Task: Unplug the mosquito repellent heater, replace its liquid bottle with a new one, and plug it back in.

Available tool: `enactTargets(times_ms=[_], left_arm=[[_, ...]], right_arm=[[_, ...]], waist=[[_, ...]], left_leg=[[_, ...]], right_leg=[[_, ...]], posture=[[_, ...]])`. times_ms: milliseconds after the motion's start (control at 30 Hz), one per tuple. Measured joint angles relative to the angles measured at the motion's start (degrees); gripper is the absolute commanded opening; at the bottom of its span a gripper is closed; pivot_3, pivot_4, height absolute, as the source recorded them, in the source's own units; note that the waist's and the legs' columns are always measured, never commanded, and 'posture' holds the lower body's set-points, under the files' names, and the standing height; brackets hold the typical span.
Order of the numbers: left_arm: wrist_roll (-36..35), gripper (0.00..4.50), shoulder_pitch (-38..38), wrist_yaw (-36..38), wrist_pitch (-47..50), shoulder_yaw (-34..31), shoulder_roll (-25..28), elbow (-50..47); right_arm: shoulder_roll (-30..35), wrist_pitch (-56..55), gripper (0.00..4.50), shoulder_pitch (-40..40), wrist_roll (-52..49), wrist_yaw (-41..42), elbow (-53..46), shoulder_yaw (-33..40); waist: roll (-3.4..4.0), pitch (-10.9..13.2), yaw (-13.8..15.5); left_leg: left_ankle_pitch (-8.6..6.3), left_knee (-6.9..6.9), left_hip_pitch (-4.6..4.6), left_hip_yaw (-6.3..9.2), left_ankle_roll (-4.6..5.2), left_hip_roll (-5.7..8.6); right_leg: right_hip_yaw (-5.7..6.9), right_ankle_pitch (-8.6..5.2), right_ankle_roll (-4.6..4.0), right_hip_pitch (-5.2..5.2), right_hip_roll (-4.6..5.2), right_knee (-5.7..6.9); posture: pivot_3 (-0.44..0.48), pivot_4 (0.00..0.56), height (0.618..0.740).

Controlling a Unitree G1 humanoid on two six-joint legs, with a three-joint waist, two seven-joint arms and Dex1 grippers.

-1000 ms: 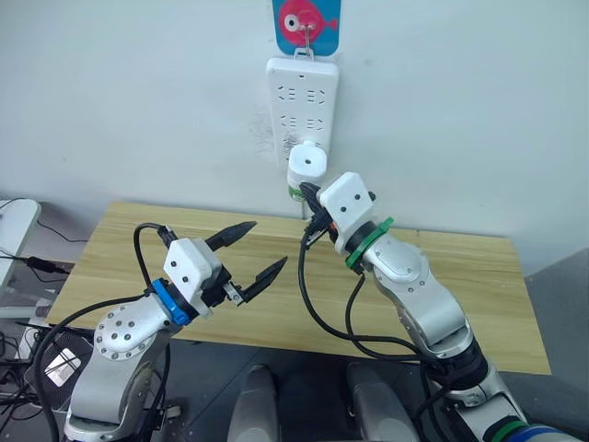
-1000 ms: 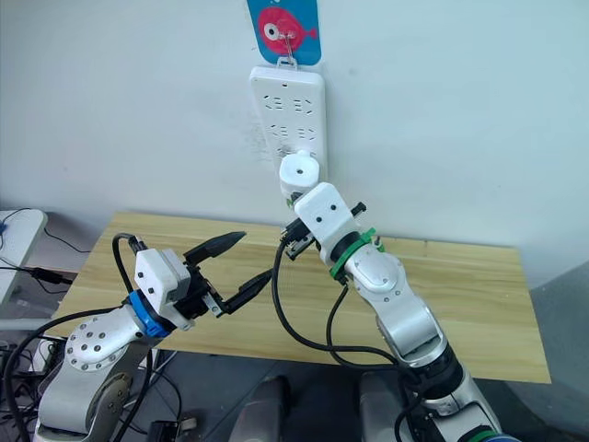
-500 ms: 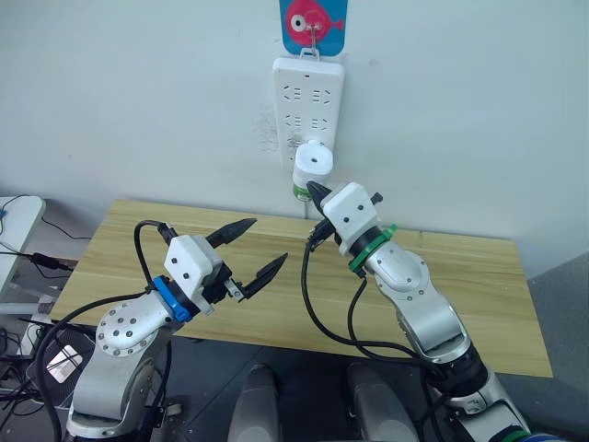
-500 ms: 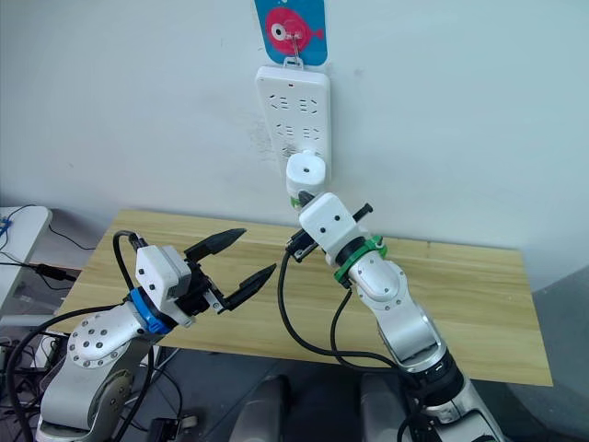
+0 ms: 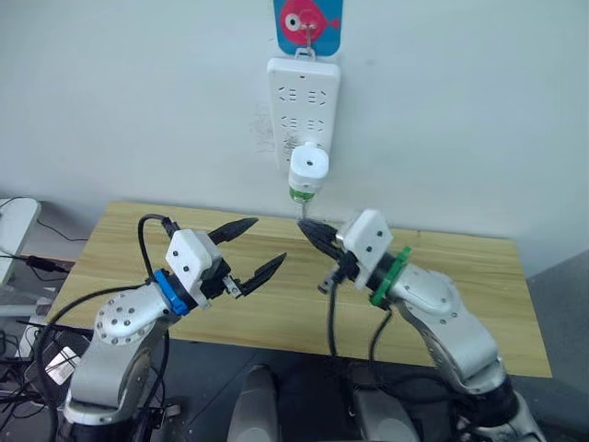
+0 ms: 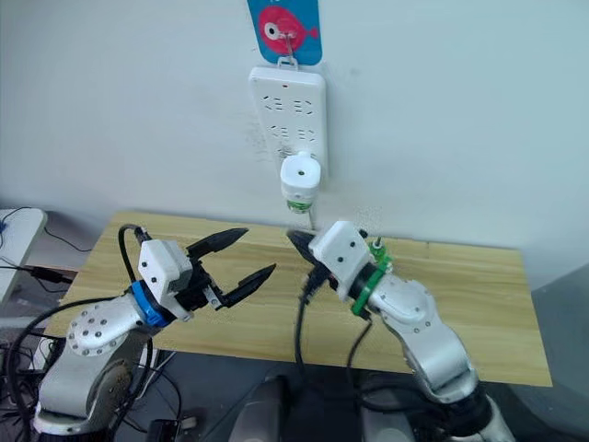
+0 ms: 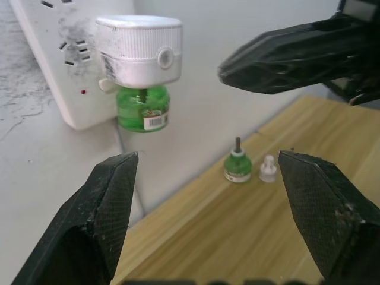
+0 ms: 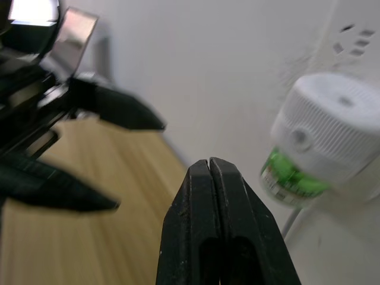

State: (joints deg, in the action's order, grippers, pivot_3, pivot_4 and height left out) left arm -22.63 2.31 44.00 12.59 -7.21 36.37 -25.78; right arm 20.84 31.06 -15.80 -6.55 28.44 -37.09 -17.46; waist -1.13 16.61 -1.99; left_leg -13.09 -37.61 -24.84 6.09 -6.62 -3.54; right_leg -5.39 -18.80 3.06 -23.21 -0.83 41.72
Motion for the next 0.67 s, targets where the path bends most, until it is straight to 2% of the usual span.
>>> enactTargets(times_ms=[33, 67, 133, 267, 400, 467, 533, 667], left_arm=[[0.0, 4.36, 0.6, 1.1, 0.1, -0.1, 1.4, 1.9], [0.2, 4.5, 1.3, 2.7, -0.3, 0.0, 2.9, 4.0], [0.7, 4.5, 3.6, 6.7, -1.7, 0.0, 6.5, 9.7], [1.2, 4.5, 8.2, 12.0, -2.5, 0.0, 10.6, 17.0], [2.6, 4.5, 9.8, 15.4, -1.2, 1.2, 14.1, 19.4], [4.8, 4.5, 9.6, 15.0, -0.5, 2.5, 14.8, 19.4], [7.3, 4.5, 9.0, 13.9, 0.2, 3.5, 15.1, 19.4], [7.8, 4.5, 8.1, 14.2, 0.5, 3.6, 14.9, 19.6]], right_arm=[[2.1, 1.1, 0.18, 0.7, -0.4, 0.7, -0.5, 1.4], [3.8, 2.0, 0.38, 1.4, -0.7, 1.5, -1.0, 2.9], [9.3, 3.5, 0.94, 3.0, -1.5, 3.8, -1.8, 6.1], [17.9, 4.5, 2.38, 6.0, -3.9, 9.1, -1.7, 13.6], [25.7, 3.4, 3.94, 9.2, -6.7, 15.6, 0.5, 20.1], [28.2, 2.2, 4.49, 11.0, -8.5, 18.9, 2.2, 22.8], [30.3, 0.7, 4.49, 12.3, -9.9, 21.9, 4.6, 25.7], [31.4, -2.6, 4.49, 12.7, -10.6, 24.9, 7.1, 27.6]], waist=[[0.0, 0.0, 0.0], [0.0, 0.0, 0.0], [0.0, 0.0, 0.0], [-0.02, 0.0, 0.1], [-0.05, -0.1, 0.0], [-0.08, -0.1, 0.0], [-0.11, -0.2, -0.1], [-0.16, -0.4, -0.2]], left_leg=[[0.0, 0.0, 0.0, -0.03, 0.0, 0.0], [0.0, 0.0, 0.0, -0.03, 0.0, -0.01], [0.0, 0.0, 0.0, -0.02, 0.0, -0.01], [0.0, 0.01, 0.0, -0.07, 0.01, -0.01], [0.0, 0.05, 0.0, -0.07, 0.01, -0.01], [0.0, 0.09, 0.0, -0.07, 0.01, -0.01], [0.0, 0.09, 0.0, -0.07, 0.01, -0.01], [0.01, 0.06, 0.01, -0.07, 0.0, -0.02]], right_leg=[[-0.03, 0.0, 0.0, 0.0, 0.0, -0.03], [-0.02, 0.0, 0.0, 0.0, 0.0, -0.04], [0.0, 0.0, 0.0, -0.01, -0.02, -0.05], [-0.03, 0.0, 0.0, 0.0, -0.01, -0.1], [-0.01, 0.0, 0.0, 0.0, 0.0, -0.1], [-0.01, 0.01, -0.01, 0.0, 0.0, -0.1], [-0.01, 0.01, -0.01, 0.0, 0.01, -0.11], [0.0, 0.02, -0.02, 0.0, 0.01, -0.09]], posture=[[-0.012, 0.224, 0.697], [-0.013, 0.221, 0.697], [-0.015, 0.212, 0.697], [-0.021, 0.201, 0.697], [-0.02, 0.178, 0.697], [-0.016, 0.168, 0.697], [-0.015, 0.165, 0.697], [-0.008, 0.158, 0.697]])
